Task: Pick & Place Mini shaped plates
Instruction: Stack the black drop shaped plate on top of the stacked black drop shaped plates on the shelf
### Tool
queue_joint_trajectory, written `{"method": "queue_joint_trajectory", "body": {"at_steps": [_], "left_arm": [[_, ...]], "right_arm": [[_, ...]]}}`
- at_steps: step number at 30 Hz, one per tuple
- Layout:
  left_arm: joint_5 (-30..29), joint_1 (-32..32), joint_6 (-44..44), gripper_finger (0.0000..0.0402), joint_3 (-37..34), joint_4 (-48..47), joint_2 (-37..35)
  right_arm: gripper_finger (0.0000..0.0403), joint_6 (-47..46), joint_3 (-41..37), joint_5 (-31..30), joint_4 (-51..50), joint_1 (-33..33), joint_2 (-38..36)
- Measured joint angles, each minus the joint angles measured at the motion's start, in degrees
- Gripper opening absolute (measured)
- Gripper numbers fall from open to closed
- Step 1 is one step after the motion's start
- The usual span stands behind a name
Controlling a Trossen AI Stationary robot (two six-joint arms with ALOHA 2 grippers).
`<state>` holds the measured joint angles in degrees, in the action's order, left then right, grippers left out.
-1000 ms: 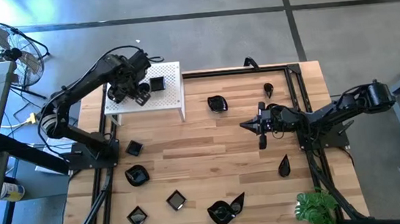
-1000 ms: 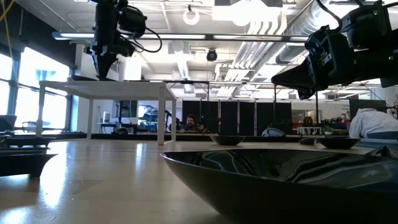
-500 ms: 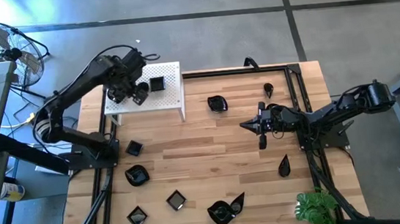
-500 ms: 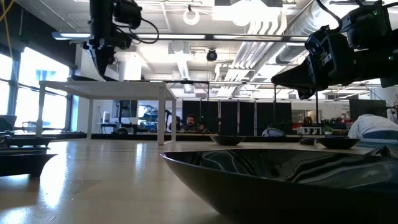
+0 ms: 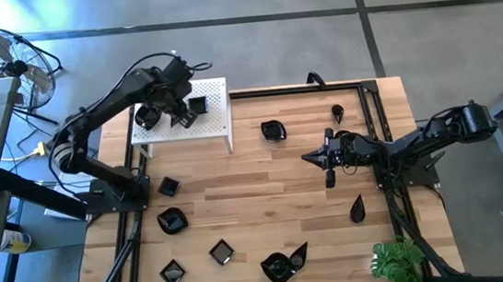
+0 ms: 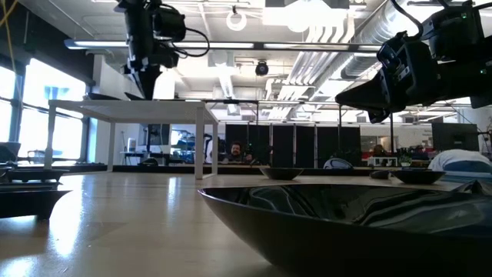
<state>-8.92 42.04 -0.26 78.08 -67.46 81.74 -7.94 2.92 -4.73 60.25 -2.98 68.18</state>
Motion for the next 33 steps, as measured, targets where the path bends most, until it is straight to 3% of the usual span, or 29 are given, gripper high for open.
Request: {"method": "queue_joint_trajectory", "body": {"at_steps": [4, 33], "left_arm": [[-4.3, 0.0, 0.1, 0.0, 0.0, -0.2, 0.7], [-11.4, 0.0, -1.7, 0.0, 0.0, -3.0, 0.7]], "right_arm": [[0.0, 0.0, 0.0, 0.0, 0.0, 0.0, 0.0], [0.0, -0.1, 0.0, 0.0, -0.4, 0.0, 0.0]]}}
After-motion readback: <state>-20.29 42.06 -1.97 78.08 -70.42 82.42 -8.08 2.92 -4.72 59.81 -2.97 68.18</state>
